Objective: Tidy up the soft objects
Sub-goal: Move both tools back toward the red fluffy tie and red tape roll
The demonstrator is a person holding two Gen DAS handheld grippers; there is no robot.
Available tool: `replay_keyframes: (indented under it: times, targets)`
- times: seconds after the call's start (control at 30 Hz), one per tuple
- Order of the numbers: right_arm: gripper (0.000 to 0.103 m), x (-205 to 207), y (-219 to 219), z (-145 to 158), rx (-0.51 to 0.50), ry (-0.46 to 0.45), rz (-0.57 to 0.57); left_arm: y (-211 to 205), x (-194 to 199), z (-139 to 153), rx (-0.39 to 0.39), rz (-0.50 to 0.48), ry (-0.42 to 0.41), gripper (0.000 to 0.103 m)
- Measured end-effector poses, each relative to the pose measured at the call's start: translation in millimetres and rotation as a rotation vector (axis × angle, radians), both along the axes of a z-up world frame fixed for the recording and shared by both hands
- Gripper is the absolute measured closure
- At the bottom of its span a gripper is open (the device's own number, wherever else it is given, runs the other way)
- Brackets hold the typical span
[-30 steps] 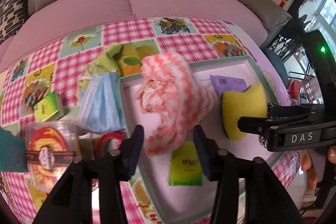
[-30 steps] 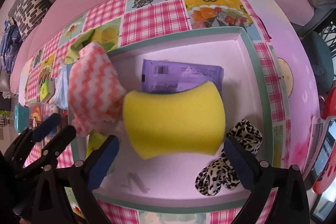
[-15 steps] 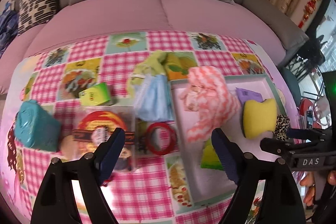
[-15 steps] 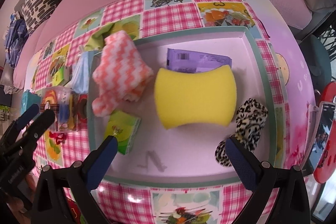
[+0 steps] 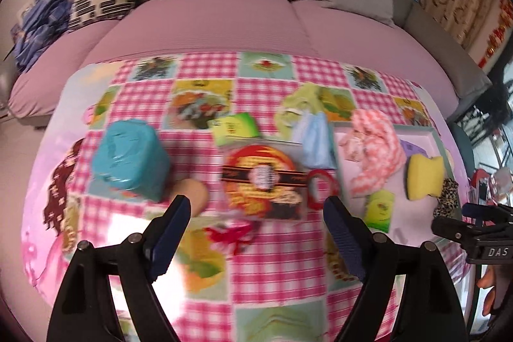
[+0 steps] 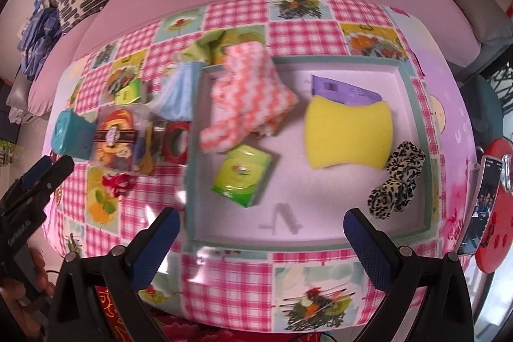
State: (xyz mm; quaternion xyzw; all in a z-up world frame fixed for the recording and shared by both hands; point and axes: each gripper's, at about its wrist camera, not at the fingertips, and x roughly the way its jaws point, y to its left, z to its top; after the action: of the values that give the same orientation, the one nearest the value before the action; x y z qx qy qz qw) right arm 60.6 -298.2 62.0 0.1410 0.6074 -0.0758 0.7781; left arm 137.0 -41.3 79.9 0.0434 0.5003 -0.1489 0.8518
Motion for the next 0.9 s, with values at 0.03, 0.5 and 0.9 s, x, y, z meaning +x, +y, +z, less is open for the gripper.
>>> replay_keyframes:
  times: [0.03,0.5,0.9]
  targets:
    - [0.000,0.8,6.0,3.5,-0.004,-0.003,0.008,10.4,0.5,3.0,0.002,0.017,-0.004,0.018]
    - [0.000,12.3,81.7,20.9,-0.028,-0.023,0.094,111.7,-1.8,12.5,-0.004,0.166,0.007,0.018]
    - [0.000,23.9,114.2,-15.3,-0.011,0.034,0.130,121.3,-0.7,-16.3,-0.004,0.173,0.044,0.018]
